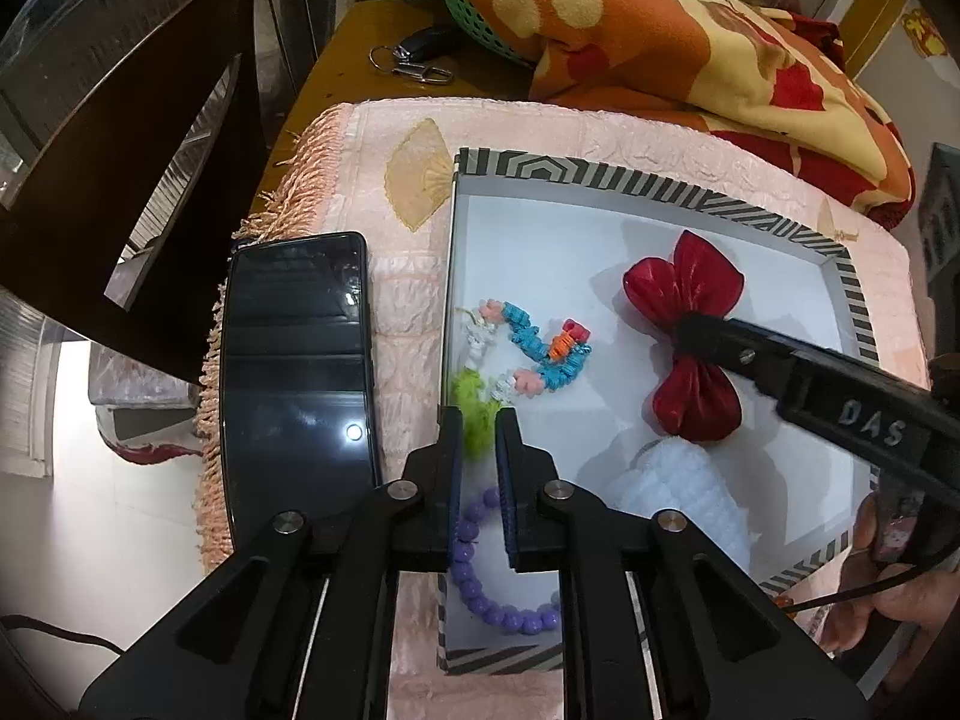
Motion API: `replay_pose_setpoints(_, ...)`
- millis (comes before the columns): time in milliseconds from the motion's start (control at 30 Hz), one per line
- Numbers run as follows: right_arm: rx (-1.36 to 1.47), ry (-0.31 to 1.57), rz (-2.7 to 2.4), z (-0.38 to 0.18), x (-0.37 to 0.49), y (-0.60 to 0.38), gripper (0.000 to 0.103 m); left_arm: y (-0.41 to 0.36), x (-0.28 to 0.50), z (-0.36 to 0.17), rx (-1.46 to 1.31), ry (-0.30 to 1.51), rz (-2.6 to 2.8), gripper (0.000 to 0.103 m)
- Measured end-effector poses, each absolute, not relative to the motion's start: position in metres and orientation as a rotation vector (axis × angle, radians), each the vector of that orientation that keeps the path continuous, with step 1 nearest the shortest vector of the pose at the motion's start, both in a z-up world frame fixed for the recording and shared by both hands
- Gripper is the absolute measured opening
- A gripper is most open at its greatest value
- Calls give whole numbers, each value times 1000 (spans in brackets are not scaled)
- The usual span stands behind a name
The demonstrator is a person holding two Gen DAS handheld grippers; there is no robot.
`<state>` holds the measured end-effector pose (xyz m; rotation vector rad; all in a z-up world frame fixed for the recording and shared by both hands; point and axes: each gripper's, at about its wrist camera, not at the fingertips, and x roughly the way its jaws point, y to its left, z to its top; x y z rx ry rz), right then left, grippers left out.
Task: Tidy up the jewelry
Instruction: 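Carry the bracelet and red bow into the striped tray and open both tools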
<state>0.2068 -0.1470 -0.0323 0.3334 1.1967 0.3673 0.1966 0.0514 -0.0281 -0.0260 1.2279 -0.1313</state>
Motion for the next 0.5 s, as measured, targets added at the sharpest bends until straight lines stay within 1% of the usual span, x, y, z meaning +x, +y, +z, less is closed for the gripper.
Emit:
replay_pose_setpoints(100,341,1195,361,-28,200,-151,44,49,193,-25,-15,1215,-136,18)
replay_pose_setpoints(167,341,1192,359,-25,198,-152,44,47,190,-23,-16,1211,-141,27)
replay_pose_setpoints(200,339,1191,355,-25,198,-151,44,46,189,-21,-17,1208,-145,29)
replay_pose_setpoints(267,333,1187,342,-21,193,-153,44,45,186,-16,-12,1194,-137,44)
replay_pose_setpoints(300,335,1184,340,-19,190,-154,44,45,184,-13,-13,1181,-130,46)
replay_pose_setpoints(500,345,1160,325,2,168,-160,44,48,174,-1,-25,1153,-107,47)
